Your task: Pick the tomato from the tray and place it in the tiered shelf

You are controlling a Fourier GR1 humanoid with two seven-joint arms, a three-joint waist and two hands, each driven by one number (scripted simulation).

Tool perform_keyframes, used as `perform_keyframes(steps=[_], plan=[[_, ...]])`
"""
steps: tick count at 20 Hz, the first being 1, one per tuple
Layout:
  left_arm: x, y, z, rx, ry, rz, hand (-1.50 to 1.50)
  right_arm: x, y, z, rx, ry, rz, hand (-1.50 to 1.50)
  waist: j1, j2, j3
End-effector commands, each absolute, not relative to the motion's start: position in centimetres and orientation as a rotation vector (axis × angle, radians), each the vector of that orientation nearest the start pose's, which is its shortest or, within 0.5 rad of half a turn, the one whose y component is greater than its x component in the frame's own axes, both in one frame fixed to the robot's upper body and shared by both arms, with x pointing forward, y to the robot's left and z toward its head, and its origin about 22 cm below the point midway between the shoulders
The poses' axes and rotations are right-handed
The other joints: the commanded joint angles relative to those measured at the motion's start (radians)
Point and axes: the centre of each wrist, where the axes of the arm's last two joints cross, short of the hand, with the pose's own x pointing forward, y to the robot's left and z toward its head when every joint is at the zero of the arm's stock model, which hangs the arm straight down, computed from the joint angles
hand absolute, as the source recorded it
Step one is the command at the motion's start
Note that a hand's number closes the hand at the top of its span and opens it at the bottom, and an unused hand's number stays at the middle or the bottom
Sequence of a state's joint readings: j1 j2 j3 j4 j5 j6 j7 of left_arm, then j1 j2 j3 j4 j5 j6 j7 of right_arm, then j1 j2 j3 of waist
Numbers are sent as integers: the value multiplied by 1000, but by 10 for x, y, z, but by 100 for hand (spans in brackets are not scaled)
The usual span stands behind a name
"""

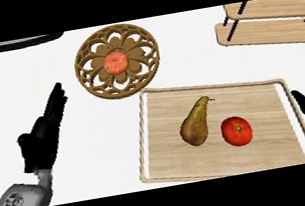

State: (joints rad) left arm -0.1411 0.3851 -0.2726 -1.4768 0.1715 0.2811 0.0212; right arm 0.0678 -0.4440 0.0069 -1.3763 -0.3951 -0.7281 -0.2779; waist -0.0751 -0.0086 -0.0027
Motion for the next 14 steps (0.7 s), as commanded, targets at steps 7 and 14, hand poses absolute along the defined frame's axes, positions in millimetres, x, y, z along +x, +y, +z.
perform_keyframes(steps=[7,14], plan=[[282,244,10,134,-1555,-227,0,142,-344,18,-663,-1539,-187,-150,52,9,0],[288,223,18,100,-1585,-257,0,140,-315,100,-697,-1439,-15,-150,69,11,-2]])
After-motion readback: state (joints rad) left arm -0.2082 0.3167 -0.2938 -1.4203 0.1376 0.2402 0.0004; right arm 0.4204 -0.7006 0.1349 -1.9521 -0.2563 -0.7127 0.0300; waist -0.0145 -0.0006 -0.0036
